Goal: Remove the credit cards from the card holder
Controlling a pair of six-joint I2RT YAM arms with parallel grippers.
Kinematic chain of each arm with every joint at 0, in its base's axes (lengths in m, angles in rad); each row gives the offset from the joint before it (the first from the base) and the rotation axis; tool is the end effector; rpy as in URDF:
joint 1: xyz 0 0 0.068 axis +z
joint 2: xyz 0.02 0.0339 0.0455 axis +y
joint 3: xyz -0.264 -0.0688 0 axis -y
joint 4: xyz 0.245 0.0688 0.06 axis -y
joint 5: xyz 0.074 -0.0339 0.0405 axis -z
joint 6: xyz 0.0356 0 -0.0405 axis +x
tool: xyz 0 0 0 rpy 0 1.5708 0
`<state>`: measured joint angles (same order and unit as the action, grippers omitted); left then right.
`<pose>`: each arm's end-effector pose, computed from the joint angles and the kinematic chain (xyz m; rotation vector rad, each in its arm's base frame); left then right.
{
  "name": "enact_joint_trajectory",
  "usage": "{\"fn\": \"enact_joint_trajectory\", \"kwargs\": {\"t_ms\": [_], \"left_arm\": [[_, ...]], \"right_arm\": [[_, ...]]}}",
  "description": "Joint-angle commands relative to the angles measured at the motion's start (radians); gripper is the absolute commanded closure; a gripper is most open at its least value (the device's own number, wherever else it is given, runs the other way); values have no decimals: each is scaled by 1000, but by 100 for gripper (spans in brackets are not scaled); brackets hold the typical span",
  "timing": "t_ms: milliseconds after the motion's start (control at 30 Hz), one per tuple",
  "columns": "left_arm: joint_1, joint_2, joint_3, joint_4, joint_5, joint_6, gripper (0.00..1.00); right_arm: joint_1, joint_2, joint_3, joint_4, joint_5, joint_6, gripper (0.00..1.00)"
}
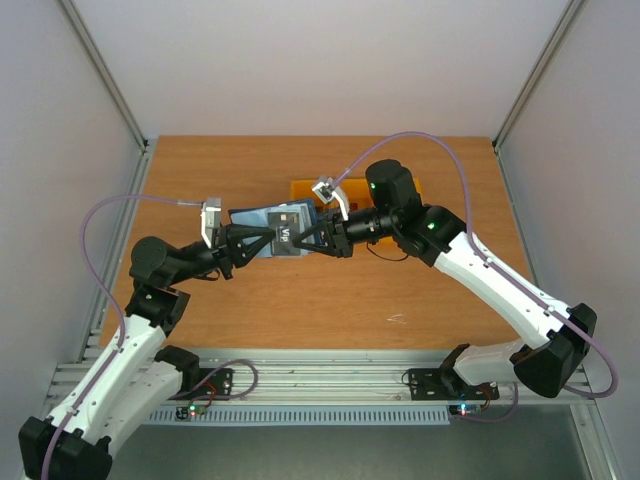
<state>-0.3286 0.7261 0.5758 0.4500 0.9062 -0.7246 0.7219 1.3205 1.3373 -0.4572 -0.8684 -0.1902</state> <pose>0.1476 -0.0799 0.3398 0.5827 1.4363 -1.4259 0.1969 0.2096 0.3920 -1.3811 1.5062 1.2038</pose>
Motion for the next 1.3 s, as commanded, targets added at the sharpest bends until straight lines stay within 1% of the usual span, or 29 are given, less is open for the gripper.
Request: {"fn": "enact_joint_trajectory", "kwargs": {"t_ms": [0, 33, 67, 133, 233, 433, 600, 700, 767, 1033, 1067, 1133, 1167, 1267], "left_arm": [[8, -7, 30, 3, 11, 20, 100], [10, -7, 29, 2, 12, 22, 100], [11, -8, 29, -1, 13, 24, 100], [11, -7, 30, -4, 12, 26, 100], [11, -5, 29, -4, 12, 26, 100], [14, -5, 30, -11, 10, 25, 100], [18, -7, 29, -20, 10, 30, 100], [21, -6, 29, -25, 14, 31, 100], [22, -4, 30, -27, 17, 33, 100], [23, 0, 34, -28, 21, 29, 100], [22, 1, 34, -27, 20, 28, 100], [23, 1, 32, -21, 19, 24, 100], [23, 2, 31, -17, 17, 20, 100], [22, 7, 27, 12, 14, 7, 100]], "right_arm": [[-40, -58, 2, 0, -6, -8, 81], [-45, -61, 2, -8, -6, -9, 76], [-48, -62, 3, -18, -8, -11, 74], [-51, -63, 3, -24, -15, -12, 72], [-50, -61, 3, -24, -29, -9, 72], [-52, -63, 0, -24, -33, -18, 87], [-69, -80, -1, -57, -34, -34, 90], [-77, -94, -2, -85, -31, -51, 95], [-83, -104, -5, -101, -28, -59, 96], [-96, -106, 1, -109, -49, -57, 96], [-96, -101, 5, -109, -49, -56, 94], [-97, -90, 10, -106, -51, -52, 87], [-96, -86, 12, -102, -54, -49, 85], [-96, -81, 6, -47, -58, -24, 84]]}}
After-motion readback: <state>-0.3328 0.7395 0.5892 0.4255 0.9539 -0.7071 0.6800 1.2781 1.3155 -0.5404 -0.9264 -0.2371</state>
